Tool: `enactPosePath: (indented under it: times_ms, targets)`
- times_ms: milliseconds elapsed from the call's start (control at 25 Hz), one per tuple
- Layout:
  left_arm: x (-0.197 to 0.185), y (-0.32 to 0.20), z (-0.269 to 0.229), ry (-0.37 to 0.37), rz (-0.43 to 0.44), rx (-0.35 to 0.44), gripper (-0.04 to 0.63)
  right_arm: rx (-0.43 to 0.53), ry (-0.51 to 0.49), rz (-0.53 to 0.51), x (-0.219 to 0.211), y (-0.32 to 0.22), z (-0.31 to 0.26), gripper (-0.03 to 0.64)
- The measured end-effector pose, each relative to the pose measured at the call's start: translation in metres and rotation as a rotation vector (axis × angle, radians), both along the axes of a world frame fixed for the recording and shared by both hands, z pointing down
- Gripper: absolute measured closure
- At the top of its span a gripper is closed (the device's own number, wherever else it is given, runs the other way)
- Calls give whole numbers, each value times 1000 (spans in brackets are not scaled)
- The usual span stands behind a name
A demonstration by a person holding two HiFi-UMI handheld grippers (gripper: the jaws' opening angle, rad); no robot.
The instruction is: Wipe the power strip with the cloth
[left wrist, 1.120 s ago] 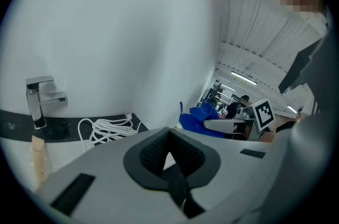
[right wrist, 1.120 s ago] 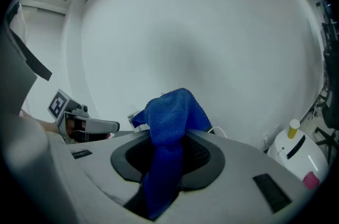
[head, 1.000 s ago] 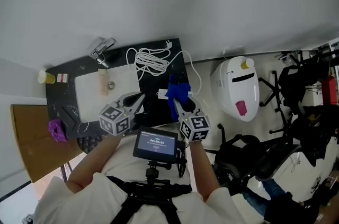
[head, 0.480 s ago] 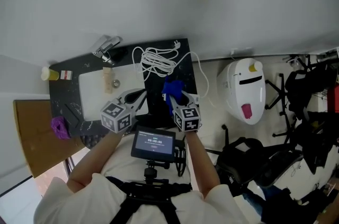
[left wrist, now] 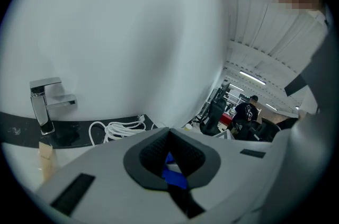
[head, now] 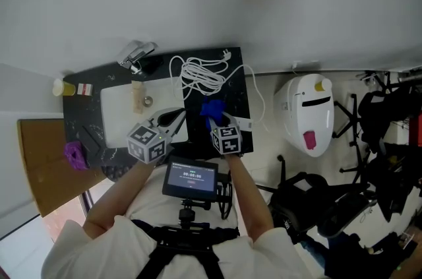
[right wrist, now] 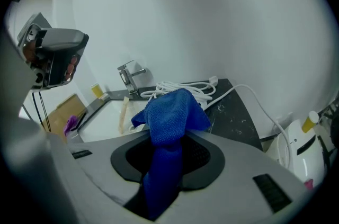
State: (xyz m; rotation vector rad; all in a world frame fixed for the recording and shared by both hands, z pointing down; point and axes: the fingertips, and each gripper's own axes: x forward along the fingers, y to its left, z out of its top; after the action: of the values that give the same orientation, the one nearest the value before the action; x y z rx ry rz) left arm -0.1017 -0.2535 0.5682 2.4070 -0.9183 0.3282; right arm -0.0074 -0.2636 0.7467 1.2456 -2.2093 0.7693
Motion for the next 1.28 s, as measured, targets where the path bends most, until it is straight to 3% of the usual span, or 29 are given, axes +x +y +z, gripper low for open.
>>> enactPosePath:
  times_ms: [240,760,1280]
  targets:
    - [0,-3,0,-6,-1,-10,595,-51,43,-23,-3,1,29,512]
    - [1,1,0,-4,9,-2,595,-54,28,-10,-2,3,31,512]
    - [5,6,-2,-6,9,3,595,-62,-11,54,25,6,29,512]
